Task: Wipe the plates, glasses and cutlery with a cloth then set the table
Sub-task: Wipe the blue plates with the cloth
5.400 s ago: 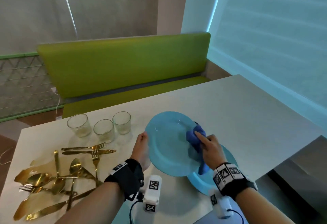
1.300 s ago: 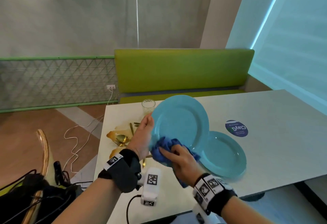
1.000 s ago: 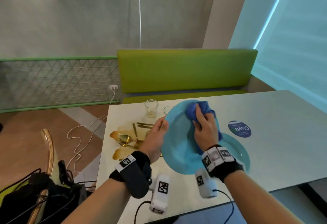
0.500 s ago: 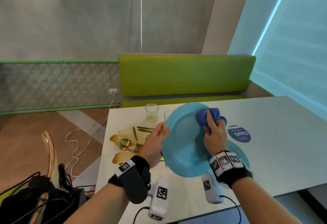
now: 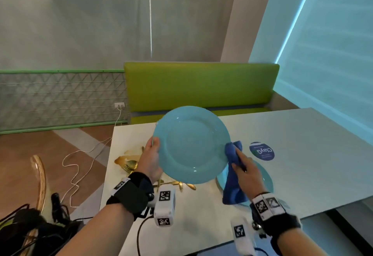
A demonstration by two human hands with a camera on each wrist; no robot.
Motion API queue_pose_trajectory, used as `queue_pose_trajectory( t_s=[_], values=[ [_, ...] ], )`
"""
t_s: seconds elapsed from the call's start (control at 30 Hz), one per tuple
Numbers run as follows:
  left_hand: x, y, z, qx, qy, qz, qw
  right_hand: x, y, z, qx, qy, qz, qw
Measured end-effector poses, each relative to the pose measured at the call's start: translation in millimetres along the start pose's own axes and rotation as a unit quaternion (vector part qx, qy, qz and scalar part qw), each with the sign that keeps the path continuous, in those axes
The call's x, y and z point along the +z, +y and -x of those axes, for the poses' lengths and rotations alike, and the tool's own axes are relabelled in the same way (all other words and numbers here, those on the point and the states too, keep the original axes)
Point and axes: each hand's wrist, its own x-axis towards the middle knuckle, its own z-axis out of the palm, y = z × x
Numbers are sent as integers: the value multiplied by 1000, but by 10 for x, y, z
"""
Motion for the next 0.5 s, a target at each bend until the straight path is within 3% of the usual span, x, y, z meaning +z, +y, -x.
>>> queue_pose_trajectory(
  t_s=[0.07,0.13,0.3,0.37,0.5],
  values=[
    [28,-126,-60,-44,9,14,999,-122,27,-158,111,-26,-153,982],
    [50,-288,-139,-92,13,18,996,-232,113,-318,143,-11,-225,964],
    [147,-810,-410,-155,55,-34,986,-540,277,-741,163,65,-82,981],
    [249,-1009,-529,-169,42,-60,983,-701,263,-874,147,91,-38,984],
    [516,-1385,-686,-167,68,-231,956,-928,370,-1180,125,96,-32,987]
  ],
)
